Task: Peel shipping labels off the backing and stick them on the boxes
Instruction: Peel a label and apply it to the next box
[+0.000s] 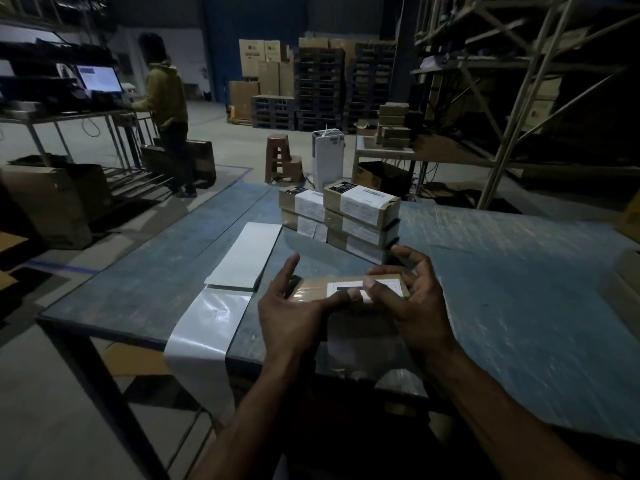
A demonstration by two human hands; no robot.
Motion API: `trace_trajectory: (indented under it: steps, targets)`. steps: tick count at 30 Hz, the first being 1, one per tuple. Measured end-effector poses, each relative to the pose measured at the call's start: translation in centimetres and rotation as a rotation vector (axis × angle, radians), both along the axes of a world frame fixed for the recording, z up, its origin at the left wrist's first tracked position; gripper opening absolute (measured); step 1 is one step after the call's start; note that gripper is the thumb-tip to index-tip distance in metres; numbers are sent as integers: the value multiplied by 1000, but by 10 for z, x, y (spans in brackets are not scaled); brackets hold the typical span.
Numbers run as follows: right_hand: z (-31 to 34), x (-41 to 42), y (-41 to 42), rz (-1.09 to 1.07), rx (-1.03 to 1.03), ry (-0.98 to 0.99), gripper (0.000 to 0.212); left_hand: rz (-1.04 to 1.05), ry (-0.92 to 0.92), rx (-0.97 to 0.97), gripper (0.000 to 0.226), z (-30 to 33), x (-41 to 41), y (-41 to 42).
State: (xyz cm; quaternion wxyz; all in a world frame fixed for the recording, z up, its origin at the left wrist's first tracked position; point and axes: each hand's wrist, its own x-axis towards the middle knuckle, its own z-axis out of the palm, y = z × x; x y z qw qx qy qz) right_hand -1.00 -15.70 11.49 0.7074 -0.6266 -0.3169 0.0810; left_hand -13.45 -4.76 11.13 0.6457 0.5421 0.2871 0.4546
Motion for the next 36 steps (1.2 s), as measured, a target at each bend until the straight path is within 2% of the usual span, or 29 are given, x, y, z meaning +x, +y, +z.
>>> trace_trajectory:
  steps: [3,6,8,10,11,13,15,19,23,27,32,36]
  targets:
    - [-6,0,4,-47,14,13,60,47,-26,-109,80,-3,1,4]
    - [-11,-2,8,-20,45,55,59,18,12,-70,67,-5,0,9]
    - [-5,-1,9,10,77,116,51,-25,33,-56,55,0,-3,10]
    - [3,0,9,55,80,149,44,-83,36,-82,43,7,-4,12]
    - [8,-1,8,67,59,127,47,-111,34,-102,39,10,-4,12]
    - [11,-3,8,65,-25,32,57,-146,67,-100,44,13,-5,13]
    - [10,-1,8,55,-64,16,54,-187,117,-64,54,17,-7,13]
    - [18,9,4,102,-90,217,30,-298,212,-107,37,29,-10,18]
    - [20,19,-7,182,-201,96,22,-368,284,-184,26,33,-12,30]
    - [13,23,-11,162,-208,110,15,-342,323,-134,43,36,-10,37]
    - [12,21,-9,186,-213,122,17,-332,405,28,93,30,-9,34]
    - [10,23,-12,304,-281,109,55,-373,430,47,117,25,-10,34]
